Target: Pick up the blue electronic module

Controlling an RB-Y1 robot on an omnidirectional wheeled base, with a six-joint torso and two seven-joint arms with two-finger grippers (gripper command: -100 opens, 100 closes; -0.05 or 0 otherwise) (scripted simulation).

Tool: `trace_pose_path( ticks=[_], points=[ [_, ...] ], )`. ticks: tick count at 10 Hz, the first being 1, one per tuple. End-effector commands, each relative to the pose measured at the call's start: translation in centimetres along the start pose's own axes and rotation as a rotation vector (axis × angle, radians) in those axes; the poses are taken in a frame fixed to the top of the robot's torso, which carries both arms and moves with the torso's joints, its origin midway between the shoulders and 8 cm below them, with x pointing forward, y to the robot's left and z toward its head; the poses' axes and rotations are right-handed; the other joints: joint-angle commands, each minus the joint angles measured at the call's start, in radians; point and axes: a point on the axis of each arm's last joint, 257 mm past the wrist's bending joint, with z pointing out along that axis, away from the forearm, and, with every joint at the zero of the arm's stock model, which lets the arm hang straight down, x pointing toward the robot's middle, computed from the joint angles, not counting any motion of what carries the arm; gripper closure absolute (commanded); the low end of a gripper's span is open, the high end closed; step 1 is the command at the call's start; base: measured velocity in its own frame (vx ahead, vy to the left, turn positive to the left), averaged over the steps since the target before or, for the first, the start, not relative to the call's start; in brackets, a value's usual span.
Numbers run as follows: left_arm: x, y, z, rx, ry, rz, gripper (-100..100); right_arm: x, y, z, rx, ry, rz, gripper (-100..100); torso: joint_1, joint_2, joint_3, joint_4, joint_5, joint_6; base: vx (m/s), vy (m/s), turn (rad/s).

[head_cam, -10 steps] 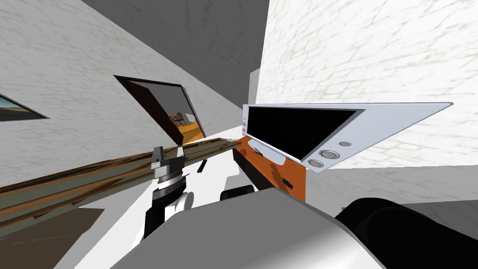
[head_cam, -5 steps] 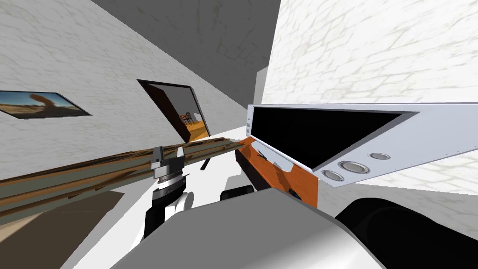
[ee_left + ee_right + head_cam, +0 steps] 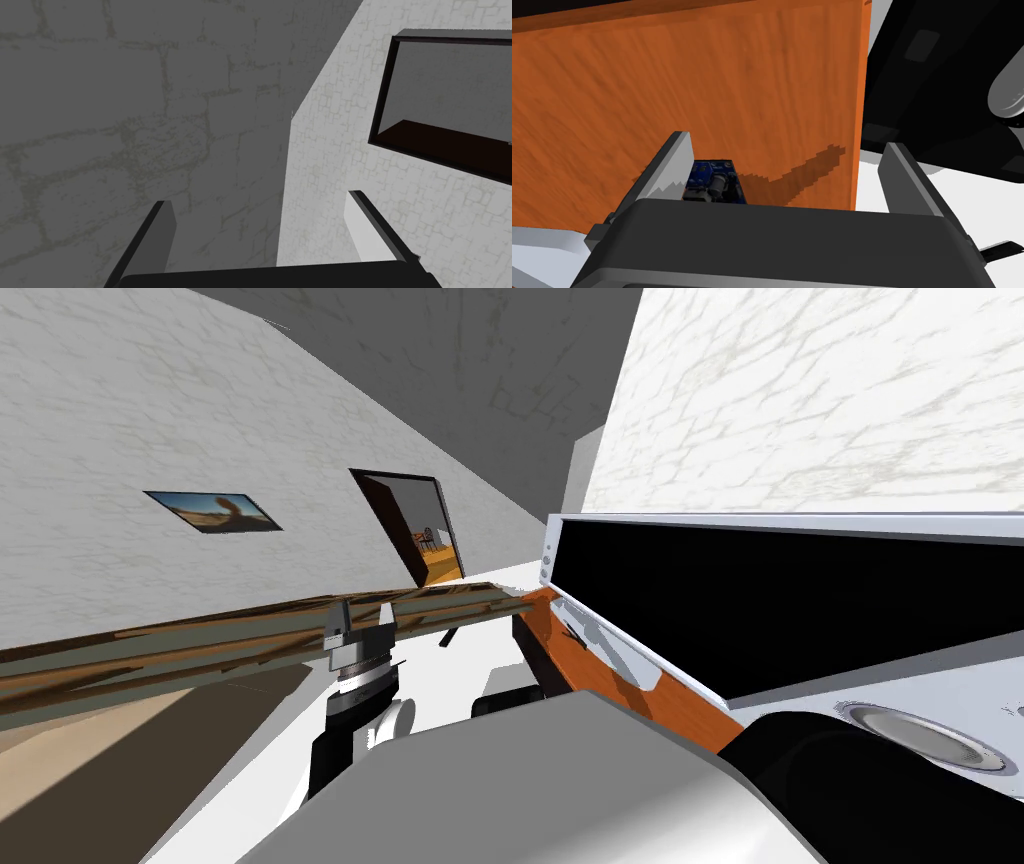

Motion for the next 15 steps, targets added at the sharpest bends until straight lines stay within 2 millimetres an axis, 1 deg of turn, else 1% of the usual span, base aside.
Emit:
trace_pose_path(
  ticks=[1, 2, 3, 4, 5, 6, 7, 10, 11, 12, 15],
  points=[
    [0.0, 0.0, 0.0, 0.000, 0.000, 0.000, 0, 2.1, -0.5, -0.3, 0.008, 0.049, -0.009, -100, 0.000, 0.000, 0.000, 0.000, 0.000, 0.000, 0.151, -0.125, 0.337],
    [0.0, 0.0, 0.0, 0.000, 0.000, 0.000, 0, 2.1, -0.5, -0.3, 0.008, 0.049, -0.009, -100, 0.000, 0.000, 0.000, 0.000, 0.000, 0.000, 0.094, -0.069, 0.091],
    [0.0, 0.0, 0.0, 0.000, 0.000, 0.000, 0, 2.9, -0.5, -0.4, 0.006, 0.067, -0.013, -100, 0.004, 0.003, 0.002, 0.001, 0.000, 0.001, 0.071, -0.030, 0.150],
    [0.0, 0.0, 0.0, 0.000, 0.000, 0.000, 0, 3.7, 0.1, -0.3, -0.006, 0.086, -0.017, -100, 0.007, 0.005, 0.003, 0.001, 0.001, 0.001, 0.129, -0.029, 0.295],
    [0.0, 0.0, 0.0, 0.000, 0.000, 0.000, 0, 3.4, -0.2, -0.4, 0.000, 0.075, -0.016, -100, 0.007, 0.002, 0.001, 0.001, 0.001, 0.000, 0.069, -0.020, 0.065],
    [0.0, 0.0, 0.0, 0.000, 0.000, 0.000, 0, 3.4, -0.2, -0.4, -0.001, 0.076, -0.016, 0, 0.009, 0.005, 0.003, 0.001, 0.002, 0.002, 0.011, -0.005, -0.009],
    [0.0, 0.0, 0.0, 0.000, 0.000, 0.000, 0, 2.9, 0.9, 0.7, 0.000, 0.072, -0.006, -100, 0.010, 0.008, 0.005, 0.002, 0.002, 0.002, -0.027, -0.044, 0.064],
    [0.0, 0.0, 0.0, 0.000, 0.000, 0.000, 0, 2.1, 2.7, 2.4, -0.001, 0.068, 0.006, -100, 0.008, 0.013, 0.007, 0.003, 0.001, 0.001, -0.035, -0.035, 0.116],
    [0.0, 0.0, 0.0, 0.000, 0.000, 0.000, 0, 2.2, 2.4, 2.0, -0.005, 0.067, 0.001, -100, 0.008, 0.012, 0.007, 0.003, 0.001, 0.002, -0.009, -0.008, 0.024],
    [0.0, 0.0, 0.0, 0.000, 0.000, 0.000, 0, 2.2, 2.6, 2.1, -0.004, 0.068, 0.003, 100, 0.007, 0.012, 0.007, 0.003, 0.000, 0.002, 0.000, 0.000, 0.000],
    [0.0, 0.0, 0.0, 0.000, 0.000, 0.000, 0, 2.2, 2.5, 2.0, -0.004, 0.068, 0.003, 100, 0.006, 0.012, 0.007, 0.003, 0.000, 0.002, 0.000, 0.000, 0.000]
  ],
)
